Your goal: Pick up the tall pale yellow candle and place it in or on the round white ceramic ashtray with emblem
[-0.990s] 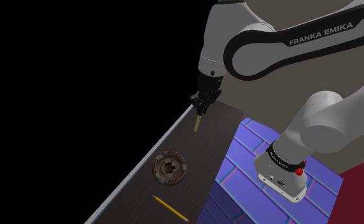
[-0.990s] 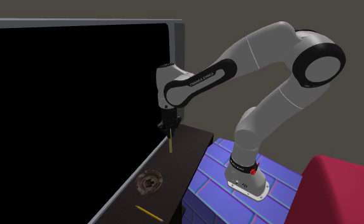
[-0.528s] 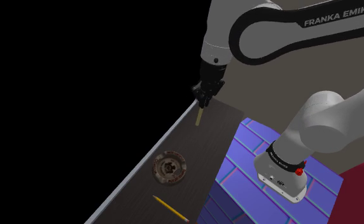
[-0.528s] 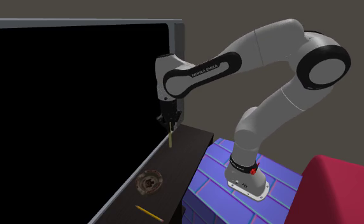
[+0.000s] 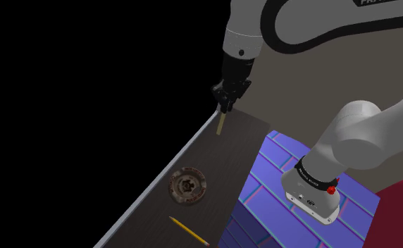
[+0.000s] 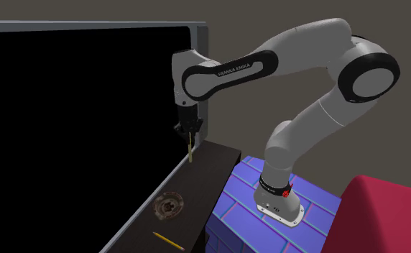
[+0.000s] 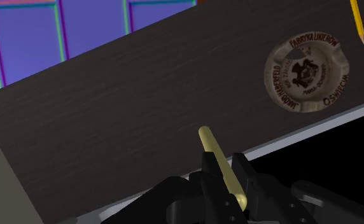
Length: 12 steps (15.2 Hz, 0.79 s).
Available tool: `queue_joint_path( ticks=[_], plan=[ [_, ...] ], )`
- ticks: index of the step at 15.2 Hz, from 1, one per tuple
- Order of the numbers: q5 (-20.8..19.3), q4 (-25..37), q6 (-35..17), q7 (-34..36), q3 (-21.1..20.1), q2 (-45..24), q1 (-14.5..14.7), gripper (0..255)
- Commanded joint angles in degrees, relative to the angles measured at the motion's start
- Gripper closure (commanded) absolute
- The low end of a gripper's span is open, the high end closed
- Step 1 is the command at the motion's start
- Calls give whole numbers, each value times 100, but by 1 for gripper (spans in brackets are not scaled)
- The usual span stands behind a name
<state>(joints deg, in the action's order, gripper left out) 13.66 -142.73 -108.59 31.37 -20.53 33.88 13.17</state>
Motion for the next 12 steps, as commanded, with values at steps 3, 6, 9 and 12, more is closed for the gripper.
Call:
queue_joint_path(
  ticks=[3,6,9,12],
  plan=[
    [149,427,137,541,-409,-217,151,255],
    [221,814,225,981,-745,-449,235,255],
    [238,1250,304,1436,-1089,-738,286,255],
    [190,1735,380,1910,-1451,-1087,304,255]
  ],
)
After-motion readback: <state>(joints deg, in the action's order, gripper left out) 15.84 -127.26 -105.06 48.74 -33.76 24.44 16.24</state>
